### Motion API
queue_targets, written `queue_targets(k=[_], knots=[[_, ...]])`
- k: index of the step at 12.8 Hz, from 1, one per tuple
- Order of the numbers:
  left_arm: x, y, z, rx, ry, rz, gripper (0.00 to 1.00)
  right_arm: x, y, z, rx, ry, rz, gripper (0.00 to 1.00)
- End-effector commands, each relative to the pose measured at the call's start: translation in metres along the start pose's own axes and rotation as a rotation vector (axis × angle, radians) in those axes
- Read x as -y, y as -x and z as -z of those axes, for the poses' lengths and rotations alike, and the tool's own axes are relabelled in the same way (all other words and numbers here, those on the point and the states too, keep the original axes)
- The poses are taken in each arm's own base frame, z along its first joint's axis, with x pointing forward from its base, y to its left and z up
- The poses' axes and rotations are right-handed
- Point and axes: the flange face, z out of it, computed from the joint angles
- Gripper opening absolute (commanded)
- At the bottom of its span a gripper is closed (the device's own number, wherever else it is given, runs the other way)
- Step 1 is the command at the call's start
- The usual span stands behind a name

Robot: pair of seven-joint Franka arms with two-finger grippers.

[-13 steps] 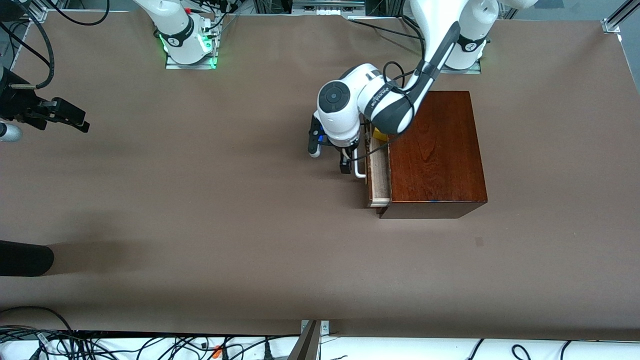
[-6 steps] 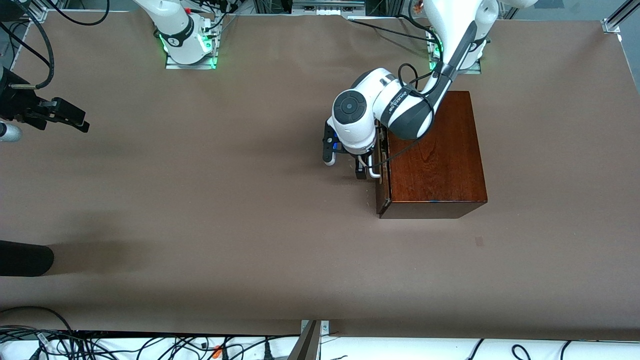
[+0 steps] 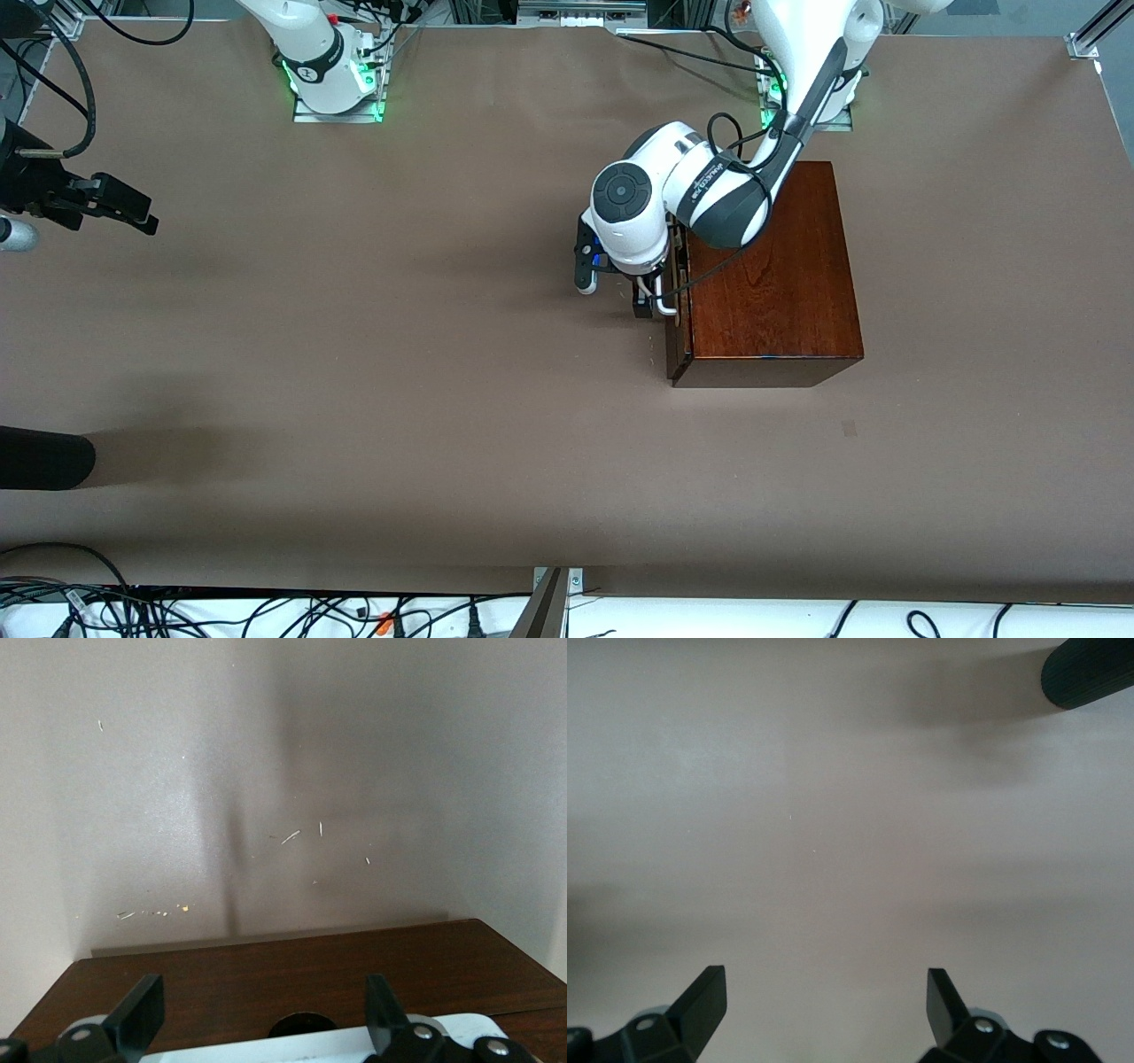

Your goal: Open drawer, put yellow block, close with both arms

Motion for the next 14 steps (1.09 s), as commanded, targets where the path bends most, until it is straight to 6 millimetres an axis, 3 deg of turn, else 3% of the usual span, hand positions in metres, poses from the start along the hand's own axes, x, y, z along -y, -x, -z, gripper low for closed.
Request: queue_targets(k=[1, 2, 7, 10, 12, 14], knots=[[0.0, 0.012, 0.026, 0.008, -0.022, -0.004, 1.0, 0.001, 0.006, 0.006, -0.008, -0.019, -0.016, 1.0], [-0.006, 0.013, 0.041, -0.001, -0.014, 0.027, 1.0, 0.001, 0.006, 0.006, -0.008, -0.019, -0.016, 1.0], [-0.03, 0.048, 0.137, -0.054, -0.03, 0.564, 1.0, 0.001, 0.006, 0.006, -0.008, -0.019, -0.016, 1.0], [-0.021, 0.099, 0.19, -0.048, -0.019, 0.85, 1.0, 0.001, 0.006, 0.006, -0.01, -0.017, -0.014, 1.0], [-0.003, 0.156, 0.226, -0.037, 0.01, 0.979, 1.0, 0.002, 0.006, 0.007, -0.011, -0.019, -0.014, 1.0], [0.008, 0.221, 0.248, -0.062, 0.013, 1.081, 1.0, 0.001, 0.006, 0.007, -0.014, -0.017, -0.014, 1.0]])
